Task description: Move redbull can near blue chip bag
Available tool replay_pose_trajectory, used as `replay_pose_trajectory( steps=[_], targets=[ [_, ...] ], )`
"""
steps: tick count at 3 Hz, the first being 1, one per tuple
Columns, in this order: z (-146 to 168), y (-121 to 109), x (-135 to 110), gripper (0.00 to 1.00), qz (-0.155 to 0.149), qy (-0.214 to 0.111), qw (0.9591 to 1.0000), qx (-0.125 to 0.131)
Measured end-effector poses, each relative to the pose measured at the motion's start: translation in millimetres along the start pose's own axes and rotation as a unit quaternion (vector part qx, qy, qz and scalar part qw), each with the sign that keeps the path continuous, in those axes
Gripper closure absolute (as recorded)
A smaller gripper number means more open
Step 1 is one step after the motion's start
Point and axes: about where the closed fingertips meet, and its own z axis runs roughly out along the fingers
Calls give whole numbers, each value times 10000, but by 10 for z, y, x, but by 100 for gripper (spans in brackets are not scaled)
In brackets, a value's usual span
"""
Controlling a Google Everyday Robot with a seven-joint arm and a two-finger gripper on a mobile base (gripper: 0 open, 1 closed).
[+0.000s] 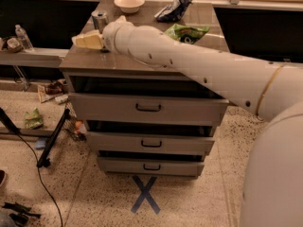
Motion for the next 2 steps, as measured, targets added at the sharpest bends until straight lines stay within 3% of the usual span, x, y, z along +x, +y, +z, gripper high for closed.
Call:
replay_pose_trajectory(
  steps=[1, 2],
  targets=[
    [256, -57, 9, 0, -4, -41, 10000, -78],
    [498, -171, 71, 18, 16, -48, 9999, -142]
  ],
)
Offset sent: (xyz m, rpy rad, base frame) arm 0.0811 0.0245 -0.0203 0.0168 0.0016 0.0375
